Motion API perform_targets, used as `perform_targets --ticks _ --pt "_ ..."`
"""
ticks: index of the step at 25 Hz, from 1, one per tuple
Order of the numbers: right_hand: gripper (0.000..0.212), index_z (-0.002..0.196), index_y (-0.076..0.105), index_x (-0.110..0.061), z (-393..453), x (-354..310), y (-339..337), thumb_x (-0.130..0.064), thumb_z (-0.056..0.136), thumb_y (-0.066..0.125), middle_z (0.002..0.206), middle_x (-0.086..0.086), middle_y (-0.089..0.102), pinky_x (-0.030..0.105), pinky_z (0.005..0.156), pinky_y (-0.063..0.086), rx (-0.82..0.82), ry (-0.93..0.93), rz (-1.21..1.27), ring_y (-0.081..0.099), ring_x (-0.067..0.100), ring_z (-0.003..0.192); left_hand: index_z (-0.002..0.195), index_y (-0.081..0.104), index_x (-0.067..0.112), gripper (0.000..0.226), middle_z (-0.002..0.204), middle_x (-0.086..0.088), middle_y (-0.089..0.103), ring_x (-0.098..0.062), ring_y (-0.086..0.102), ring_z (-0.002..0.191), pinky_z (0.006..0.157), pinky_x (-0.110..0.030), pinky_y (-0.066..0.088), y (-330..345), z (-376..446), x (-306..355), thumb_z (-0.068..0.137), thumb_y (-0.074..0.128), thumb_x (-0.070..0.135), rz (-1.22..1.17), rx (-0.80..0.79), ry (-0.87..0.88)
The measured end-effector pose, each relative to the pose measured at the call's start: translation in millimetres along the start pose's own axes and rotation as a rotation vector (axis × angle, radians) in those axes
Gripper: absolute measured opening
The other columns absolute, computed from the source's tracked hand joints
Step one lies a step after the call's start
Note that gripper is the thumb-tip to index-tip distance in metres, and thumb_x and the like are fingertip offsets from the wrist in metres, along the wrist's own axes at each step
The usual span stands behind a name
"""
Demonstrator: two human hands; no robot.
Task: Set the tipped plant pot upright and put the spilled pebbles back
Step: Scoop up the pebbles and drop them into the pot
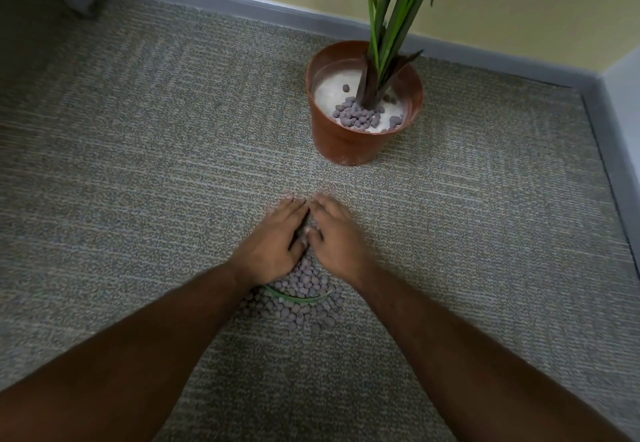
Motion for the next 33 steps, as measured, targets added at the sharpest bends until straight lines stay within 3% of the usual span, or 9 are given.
perform_targets --ticks 5,10,13,16,19,23,29,33 --pt "0.047 0.145 0.051 -0.003 -40 -1 12 -0.022 0.102 0.05 0.146 0.007 0.048 0.043 0.114 0.038 0.099 -0.1 0.033 0.038 0.021 0.138 0.156 0.036 0.012 0.066 0.162 -0.005 0.034 -0.016 0.027 0.151 0.125 -0.039 0.027 7 -35 -3 0.101 0.046 0.046 -0.022 0.03 0.078" --pt "0.063 0.152 0.041 -0.007 -79 -4 18 -0.045 0.103 0.047 0.16 0.005 0.034 0.036 0.123 0.025 0.032 -0.136 0.039 0.027 0.017 0.149 0.16 0.028 0.018 0.082 0.168 0.001 0.02 -0.015 0.025 0.152 0.122 -0.044 0.031 16 -65 -5 0.097 0.043 0.068 0.146 -0.012 0.157" --pt "0.086 0.16 0.027 -0.012 -104 4 20 -0.069 0.096 0.041 0.169 0.006 0.013 0.039 0.125 0.011 -0.023 -0.186 -0.106 0.008 0.02 0.157 0.163 0.015 0.019 0.108 0.172 -0.003 -0.001 -0.019 0.009 0.157 0.126 -0.046 0.014 21 -76 -6 0.084 0.038 0.09 0.302 -0.097 0.196" --pt "0.1 0.162 0.018 -0.013 -118 11 23 -0.079 0.091 0.044 0.171 0.01 0.001 0.046 0.126 0.005 -0.06 -0.234 -0.253 -0.003 0.024 0.158 0.164 0.0 0.02 0.12 0.171 -0.004 -0.016 -0.018 -0.012 0.158 0.126 -0.043 -0.003 26 -74 -6 0.077 0.032 0.097 0.436 -0.149 0.235" --pt "0.096 0.162 0.016 -0.014 -114 13 24 -0.078 0.093 0.036 0.171 0.011 -0.003 0.045 0.126 0.002 -0.086 -0.201 -0.295 -0.005 0.024 0.157 0.164 0.001 0.02 0.116 0.172 -0.004 -0.011 -0.019 -0.009 0.158 0.127 -0.044 0.0 24 -68 -9 0.08 0.033 0.093 0.424 -0.171 0.261" --pt "0.07 0.161 0.019 -0.018 -105 10 27 -0.059 0.104 0.024 0.17 0.011 0.005 0.045 0.127 0.01 -0.049 -0.166 -0.309 0.002 0.023 0.158 0.164 0.006 0.023 0.1 0.172 0.0 -0.007 -0.017 -0.002 0.158 0.126 -0.05 0.019 23 -65 -10 0.09 0.033 0.084 0.327 -0.094 0.201" --pt "0.056 0.16 0.023 -0.02 -84 -3 31 -0.038 0.108 0.033 0.169 0.008 0.015 0.043 0.127 0.012 0.015 -0.135 -0.248 0.007 0.022 0.157 0.162 0.019 0.012 0.083 0.173 -0.002 0.005 -0.018 0.024 0.154 0.12 -0.044 0.035 24 -61 -11 0.102 0.03 0.068 0.249 0.072 0.134" --pt "0.053 0.154 0.036 -0.014 -80 -12 32 -0.031 0.104 0.039 0.162 0.009 0.033 0.044 0.125 0.02 0.085 -0.165 -0.268 0.02 0.025 0.153 0.159 0.029 0.009 0.067 0.17 -0.003 0.017 -0.021 0.036 0.147 0.117 -0.042 0.037 30 -68 -9 0.107 0.034 0.051 0.219 0.161 0.113"
Point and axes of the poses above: each hand's wrist, its own z-axis towards the middle knuckle, its own y-axis out of the palm, x = y × z, the point moved 3 cm from there along z, towards the middle knuckle
